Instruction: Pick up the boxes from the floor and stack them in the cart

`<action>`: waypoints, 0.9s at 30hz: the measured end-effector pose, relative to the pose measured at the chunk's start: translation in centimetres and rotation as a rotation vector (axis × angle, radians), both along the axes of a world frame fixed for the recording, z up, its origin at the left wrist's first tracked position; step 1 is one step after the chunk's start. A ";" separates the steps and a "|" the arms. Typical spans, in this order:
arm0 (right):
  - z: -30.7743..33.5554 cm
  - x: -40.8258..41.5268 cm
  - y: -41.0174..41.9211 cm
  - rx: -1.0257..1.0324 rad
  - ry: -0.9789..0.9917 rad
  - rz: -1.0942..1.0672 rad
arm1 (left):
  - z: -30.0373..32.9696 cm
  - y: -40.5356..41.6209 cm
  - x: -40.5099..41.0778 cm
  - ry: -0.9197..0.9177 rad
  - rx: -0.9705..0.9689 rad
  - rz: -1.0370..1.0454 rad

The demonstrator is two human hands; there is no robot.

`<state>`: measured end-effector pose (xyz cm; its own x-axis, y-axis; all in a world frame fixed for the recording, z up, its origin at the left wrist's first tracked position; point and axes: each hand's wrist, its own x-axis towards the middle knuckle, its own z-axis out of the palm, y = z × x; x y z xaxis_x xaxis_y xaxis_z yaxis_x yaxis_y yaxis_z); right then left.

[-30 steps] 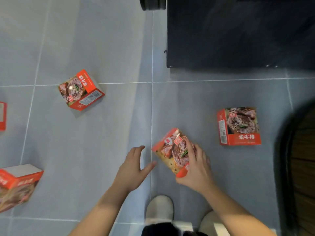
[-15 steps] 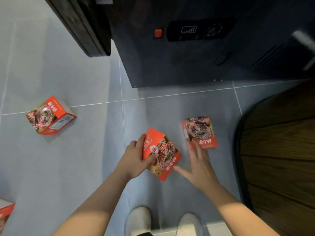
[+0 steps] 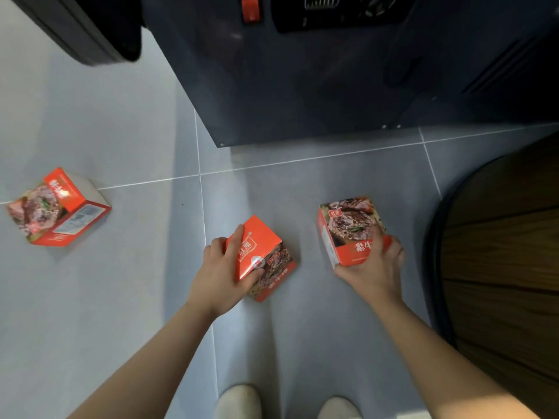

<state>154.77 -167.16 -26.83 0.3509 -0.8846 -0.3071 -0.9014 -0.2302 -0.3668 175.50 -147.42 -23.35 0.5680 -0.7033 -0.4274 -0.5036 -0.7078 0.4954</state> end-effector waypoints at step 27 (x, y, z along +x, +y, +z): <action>61.5 7.8 14.2 0.208 -0.116 0.925 | 56.4 25.9 -12.6 -0.174 -0.007 0.756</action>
<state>162.55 -152.98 34.68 0.9220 -0.1733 -0.3461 -0.3504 -0.7537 -0.5560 162.94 -121.50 33.01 0.9532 -0.1005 -0.2853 0.0438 -0.8875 0.4588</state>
